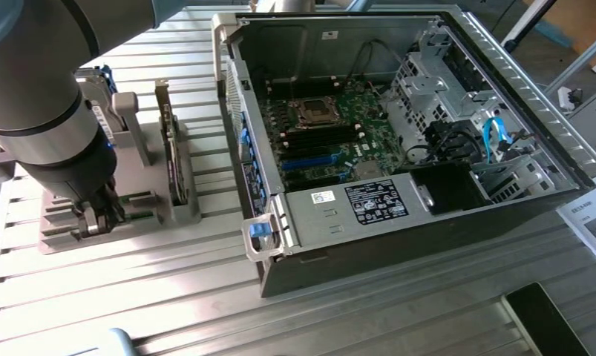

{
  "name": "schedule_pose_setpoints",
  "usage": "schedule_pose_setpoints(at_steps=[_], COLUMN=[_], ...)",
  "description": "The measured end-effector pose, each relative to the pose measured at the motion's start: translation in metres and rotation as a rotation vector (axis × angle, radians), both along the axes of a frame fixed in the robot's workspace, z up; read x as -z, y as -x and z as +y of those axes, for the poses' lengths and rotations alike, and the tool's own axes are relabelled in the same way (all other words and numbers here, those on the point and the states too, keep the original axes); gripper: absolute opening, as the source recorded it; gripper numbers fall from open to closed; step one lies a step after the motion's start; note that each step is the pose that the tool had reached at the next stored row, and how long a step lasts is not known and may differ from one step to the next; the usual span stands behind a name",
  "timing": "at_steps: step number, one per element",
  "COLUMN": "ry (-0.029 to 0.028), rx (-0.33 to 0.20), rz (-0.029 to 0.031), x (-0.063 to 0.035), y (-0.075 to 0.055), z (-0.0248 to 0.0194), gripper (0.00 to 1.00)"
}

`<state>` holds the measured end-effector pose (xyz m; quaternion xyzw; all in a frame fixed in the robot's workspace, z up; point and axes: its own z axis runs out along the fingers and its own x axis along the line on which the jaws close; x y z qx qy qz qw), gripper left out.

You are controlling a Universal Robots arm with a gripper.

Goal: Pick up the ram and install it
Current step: 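Pick up the ram and move it above insertion slot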

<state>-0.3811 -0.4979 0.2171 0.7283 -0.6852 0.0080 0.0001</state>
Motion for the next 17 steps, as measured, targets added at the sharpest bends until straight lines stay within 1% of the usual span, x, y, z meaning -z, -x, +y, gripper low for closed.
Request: schedule_pose_setpoints(at_steps=[17], ry=[-0.0001], rx=[0.0], rz=[-0.0001], x=[-0.0215], y=[-0.001], z=[0.0], gripper=[0.12])
